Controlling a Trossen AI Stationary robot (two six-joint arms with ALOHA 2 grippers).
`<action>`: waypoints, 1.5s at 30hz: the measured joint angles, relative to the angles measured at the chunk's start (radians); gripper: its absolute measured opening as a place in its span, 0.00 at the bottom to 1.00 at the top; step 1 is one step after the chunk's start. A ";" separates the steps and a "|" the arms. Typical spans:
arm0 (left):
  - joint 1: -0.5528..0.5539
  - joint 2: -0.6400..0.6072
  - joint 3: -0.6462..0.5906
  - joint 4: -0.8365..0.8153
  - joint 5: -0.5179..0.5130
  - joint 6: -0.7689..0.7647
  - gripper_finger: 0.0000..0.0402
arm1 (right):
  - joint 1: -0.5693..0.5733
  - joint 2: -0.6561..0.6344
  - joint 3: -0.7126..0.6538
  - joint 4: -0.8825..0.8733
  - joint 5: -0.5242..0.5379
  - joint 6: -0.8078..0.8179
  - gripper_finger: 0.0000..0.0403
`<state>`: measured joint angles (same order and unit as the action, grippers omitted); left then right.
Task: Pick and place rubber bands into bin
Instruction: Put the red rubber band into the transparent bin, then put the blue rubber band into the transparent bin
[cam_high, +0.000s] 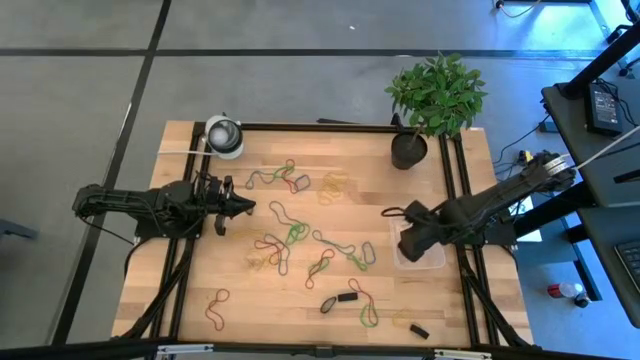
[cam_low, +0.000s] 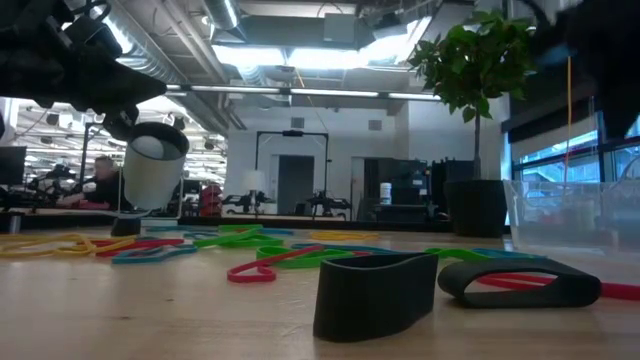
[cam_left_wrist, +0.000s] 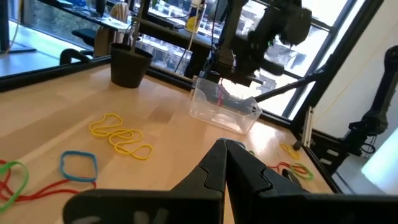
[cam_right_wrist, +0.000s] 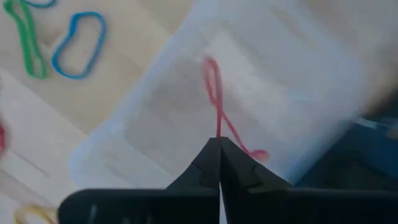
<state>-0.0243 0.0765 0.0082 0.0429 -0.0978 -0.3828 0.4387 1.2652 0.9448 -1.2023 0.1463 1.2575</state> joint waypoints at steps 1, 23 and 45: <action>0.000 0.000 0.000 0.000 0.000 0.000 0.00 | -0.001 0.000 -0.033 0.053 0.000 0.015 0.00; 0.000 0.000 0.000 0.009 -0.040 0.003 0.00 | -0.001 -0.001 -0.105 0.099 -0.089 0.204 0.31; -0.201 0.703 0.607 -0.327 -0.291 0.097 0.00 | 0.371 -0.250 0.102 -0.102 0.306 0.089 0.02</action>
<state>-0.2252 0.7795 0.6153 -0.2843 -0.3888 -0.2857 0.8097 1.0156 1.0466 -1.3045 0.4520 1.3464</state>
